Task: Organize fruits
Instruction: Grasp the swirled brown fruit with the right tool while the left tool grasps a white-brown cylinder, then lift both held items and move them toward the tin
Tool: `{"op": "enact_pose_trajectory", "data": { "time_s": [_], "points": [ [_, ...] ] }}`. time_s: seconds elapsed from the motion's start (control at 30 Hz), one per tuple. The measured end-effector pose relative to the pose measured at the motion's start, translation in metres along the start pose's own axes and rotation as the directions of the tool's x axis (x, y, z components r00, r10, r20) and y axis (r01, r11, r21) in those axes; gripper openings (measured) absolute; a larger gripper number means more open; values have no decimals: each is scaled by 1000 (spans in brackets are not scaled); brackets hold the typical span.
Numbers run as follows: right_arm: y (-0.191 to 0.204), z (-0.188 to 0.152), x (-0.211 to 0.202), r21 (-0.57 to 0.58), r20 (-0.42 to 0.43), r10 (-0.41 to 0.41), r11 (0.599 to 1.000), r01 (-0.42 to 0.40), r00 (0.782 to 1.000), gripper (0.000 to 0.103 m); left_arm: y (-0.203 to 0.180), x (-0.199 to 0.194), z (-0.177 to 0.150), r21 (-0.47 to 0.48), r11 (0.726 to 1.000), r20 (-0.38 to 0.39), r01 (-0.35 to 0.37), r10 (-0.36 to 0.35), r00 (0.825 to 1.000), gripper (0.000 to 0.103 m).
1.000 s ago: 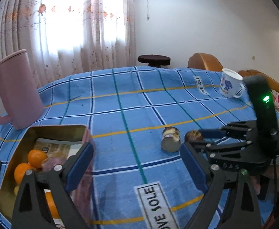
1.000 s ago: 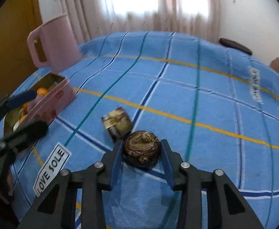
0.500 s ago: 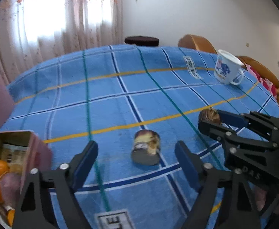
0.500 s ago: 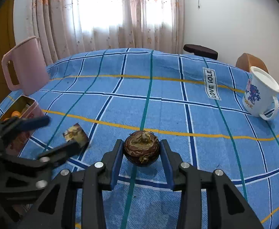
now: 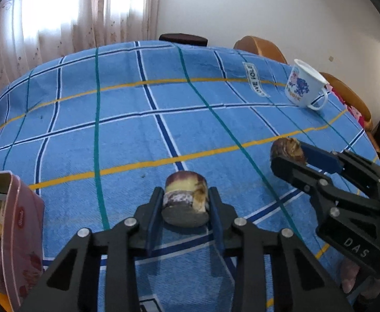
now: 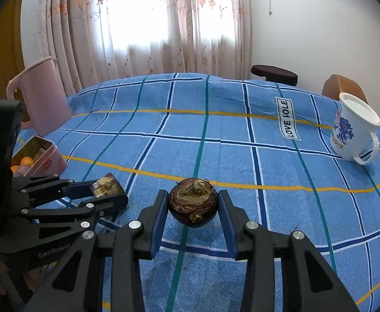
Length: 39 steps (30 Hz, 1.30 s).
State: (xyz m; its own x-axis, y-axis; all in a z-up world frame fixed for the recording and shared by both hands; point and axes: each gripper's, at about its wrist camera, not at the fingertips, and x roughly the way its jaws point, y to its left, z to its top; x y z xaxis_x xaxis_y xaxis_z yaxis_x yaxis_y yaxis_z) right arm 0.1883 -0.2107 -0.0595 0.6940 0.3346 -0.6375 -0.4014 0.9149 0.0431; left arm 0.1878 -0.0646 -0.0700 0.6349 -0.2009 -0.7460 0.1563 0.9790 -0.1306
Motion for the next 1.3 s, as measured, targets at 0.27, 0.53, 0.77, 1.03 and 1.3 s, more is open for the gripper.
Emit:
{"op": "enact_pose_trajectory", "data": {
  "time_s": [0.27, 0.53, 0.77, 1.03, 1.3],
  "points": [
    [3, -1, -11, -12, 55, 23, 1000, -22, 998, 41, -2, -15, -1, 12, 1000, 76, 0, -1, 997, 35],
    [2, -1, -16, -10, 80, 37, 999, -37, 996, 41, 3, -24, -1, -15, 1000, 128, 9, -7, 992, 35],
    [2, -2, -24, -17, 123, 47, 999, -46, 991, 40, 2, -36, -4, -19, 1000, 198, -18, 21, 980, 35],
    [3, -3, -32, -29, 165, 51, 998, -46, 985, 40, -2, -48, -7, -7, 998, 258, -55, 55, 965, 35],
    [4, -6, -43, -41, 225, 45, 998, -37, 973, 40, -5, -59, -12, 0, 997, 311, -82, 78, 947, 35]
  ]
}}
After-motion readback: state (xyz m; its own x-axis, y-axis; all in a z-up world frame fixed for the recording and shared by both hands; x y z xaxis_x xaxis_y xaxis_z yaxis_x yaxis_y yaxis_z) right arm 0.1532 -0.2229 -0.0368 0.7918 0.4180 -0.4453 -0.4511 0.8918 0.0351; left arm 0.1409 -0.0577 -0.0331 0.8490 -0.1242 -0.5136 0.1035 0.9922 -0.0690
